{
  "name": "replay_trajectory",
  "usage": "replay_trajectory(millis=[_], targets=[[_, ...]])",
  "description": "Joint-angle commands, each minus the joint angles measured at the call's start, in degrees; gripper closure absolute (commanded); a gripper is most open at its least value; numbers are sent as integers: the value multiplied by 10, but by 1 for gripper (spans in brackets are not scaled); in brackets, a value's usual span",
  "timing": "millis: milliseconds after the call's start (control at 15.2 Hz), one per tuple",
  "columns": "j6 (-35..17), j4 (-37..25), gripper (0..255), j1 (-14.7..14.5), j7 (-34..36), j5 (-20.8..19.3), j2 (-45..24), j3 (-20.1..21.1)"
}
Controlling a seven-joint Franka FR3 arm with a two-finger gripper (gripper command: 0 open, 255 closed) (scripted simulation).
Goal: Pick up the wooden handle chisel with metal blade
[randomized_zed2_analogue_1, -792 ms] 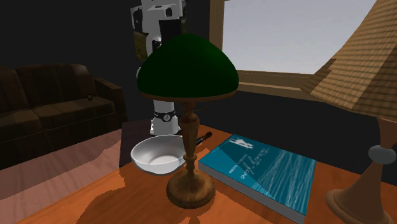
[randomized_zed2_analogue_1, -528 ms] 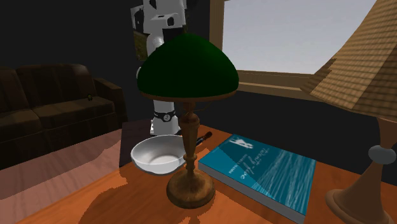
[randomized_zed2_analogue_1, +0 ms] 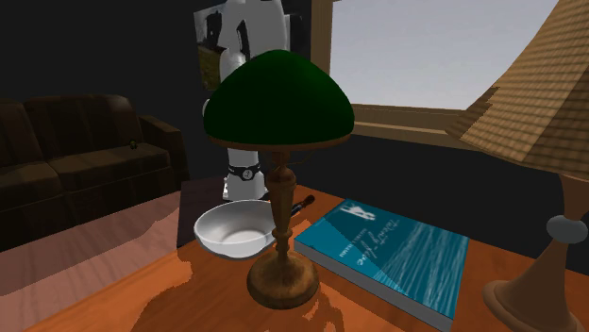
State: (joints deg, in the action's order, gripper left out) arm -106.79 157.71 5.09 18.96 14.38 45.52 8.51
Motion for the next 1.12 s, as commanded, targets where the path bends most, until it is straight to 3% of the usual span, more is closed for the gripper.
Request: replay_trajectory(millis=[0, 594, 1056], targets=[[-59, 23, 0, 3, 51, 24, -23, 29], [-337, 70, 0, 37, 256, 101, -212, 150], [-423, 82, 0, 38, 247, 111, -286, 162]])
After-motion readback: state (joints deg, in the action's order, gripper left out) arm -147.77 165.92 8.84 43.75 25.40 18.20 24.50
